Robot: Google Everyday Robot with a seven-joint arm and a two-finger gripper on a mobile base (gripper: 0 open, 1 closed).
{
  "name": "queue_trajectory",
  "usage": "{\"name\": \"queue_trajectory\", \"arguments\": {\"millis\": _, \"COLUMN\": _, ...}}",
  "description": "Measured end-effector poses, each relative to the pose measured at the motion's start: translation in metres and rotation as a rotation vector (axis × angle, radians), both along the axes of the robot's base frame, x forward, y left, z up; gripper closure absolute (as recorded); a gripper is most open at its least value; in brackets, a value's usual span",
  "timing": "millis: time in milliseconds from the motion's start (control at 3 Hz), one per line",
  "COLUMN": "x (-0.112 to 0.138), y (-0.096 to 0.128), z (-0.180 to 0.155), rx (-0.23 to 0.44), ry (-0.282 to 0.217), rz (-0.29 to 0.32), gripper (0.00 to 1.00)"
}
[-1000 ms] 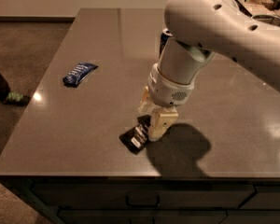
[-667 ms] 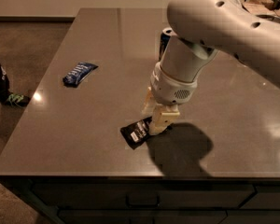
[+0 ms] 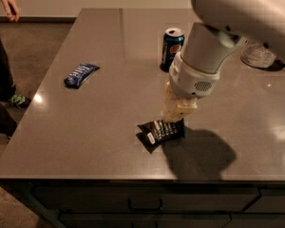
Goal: Pick rxbar chocolate
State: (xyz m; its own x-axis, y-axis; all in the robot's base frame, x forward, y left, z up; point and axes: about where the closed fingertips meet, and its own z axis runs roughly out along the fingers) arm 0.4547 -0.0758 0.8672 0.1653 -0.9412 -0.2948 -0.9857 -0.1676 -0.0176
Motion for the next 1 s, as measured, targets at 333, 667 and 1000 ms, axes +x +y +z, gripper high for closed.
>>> {"name": "queue_trajectory", "arguments": {"millis": 333, "x": 0.006, "y": -0.006, "z": 0.026, "rx": 0.012, "ry": -0.036, "rz": -0.029, "gripper": 1.00}}
{"name": "queue_trajectory", "arguments": {"millis": 667, "x": 0.012, "y": -0.005, "z": 0.049, "rx": 0.022, "ry": -0.069, "rz": -0.037, "gripper": 1.00}}
{"name": "queue_trajectory", "arguments": {"millis": 1000, "x": 0.026, "y": -0.007, "z": 0.093, "rx": 0.059, "ry": -0.125, "rz": -0.067, "gripper": 1.00}}
